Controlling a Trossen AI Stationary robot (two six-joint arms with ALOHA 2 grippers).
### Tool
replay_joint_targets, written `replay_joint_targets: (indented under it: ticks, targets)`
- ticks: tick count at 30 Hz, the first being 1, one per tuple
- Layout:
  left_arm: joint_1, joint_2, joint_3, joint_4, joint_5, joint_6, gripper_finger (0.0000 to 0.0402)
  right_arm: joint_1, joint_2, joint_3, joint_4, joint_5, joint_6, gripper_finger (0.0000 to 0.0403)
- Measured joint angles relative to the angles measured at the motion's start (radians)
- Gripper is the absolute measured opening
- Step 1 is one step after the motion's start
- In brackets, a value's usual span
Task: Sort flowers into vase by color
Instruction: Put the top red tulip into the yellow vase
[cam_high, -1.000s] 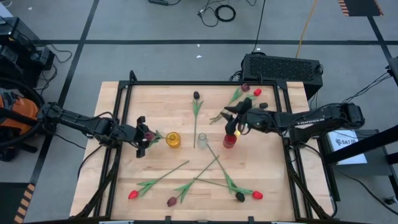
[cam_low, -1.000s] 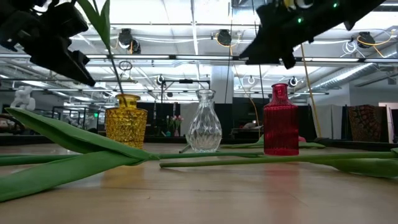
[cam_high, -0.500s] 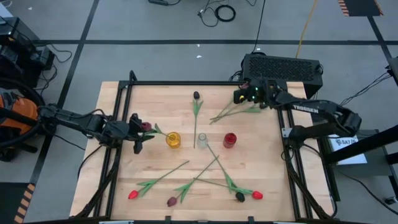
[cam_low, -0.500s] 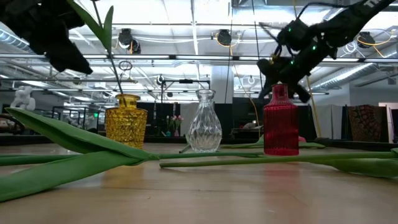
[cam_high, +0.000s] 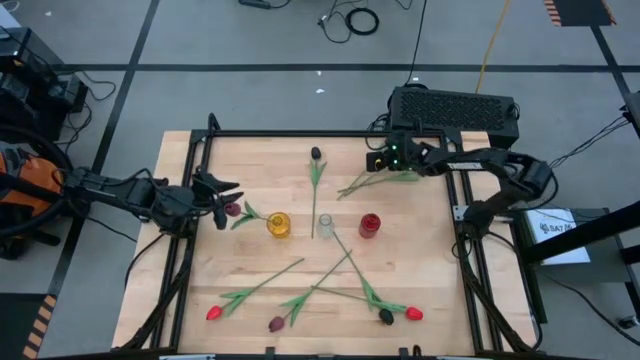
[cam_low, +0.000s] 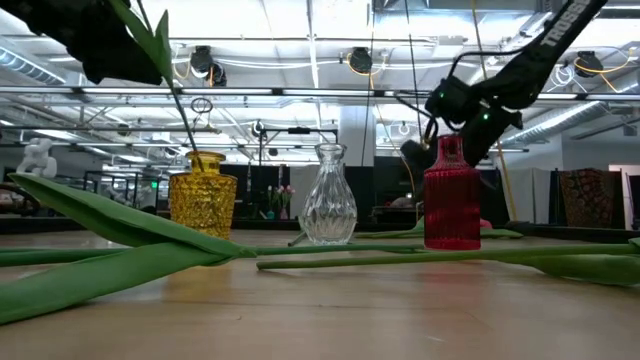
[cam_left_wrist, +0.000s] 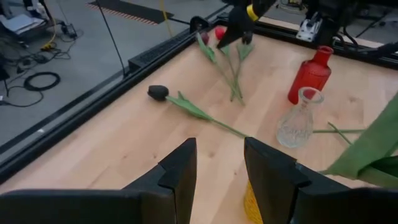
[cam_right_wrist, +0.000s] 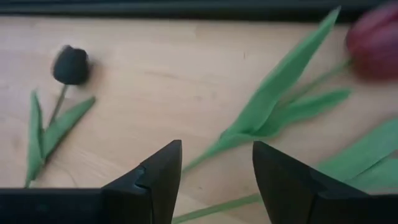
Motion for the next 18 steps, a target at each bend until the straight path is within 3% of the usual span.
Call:
replay_joint_targets:
  ticks: [7, 18]
  targets:
    - [0.000, 0.000, 0.000, 0.001, 0.000, 0.025, 0.0140, 0.034, 0.095, 0.008, 0.152, -0.016, 0.070, 0.0182]
    - [0.000, 0.000, 0.000, 0.001, 0.000, 0.044, 0.0140, 0.071, 0.145, 0.040, 0.081, -0.010, 0.104, 0.0166]
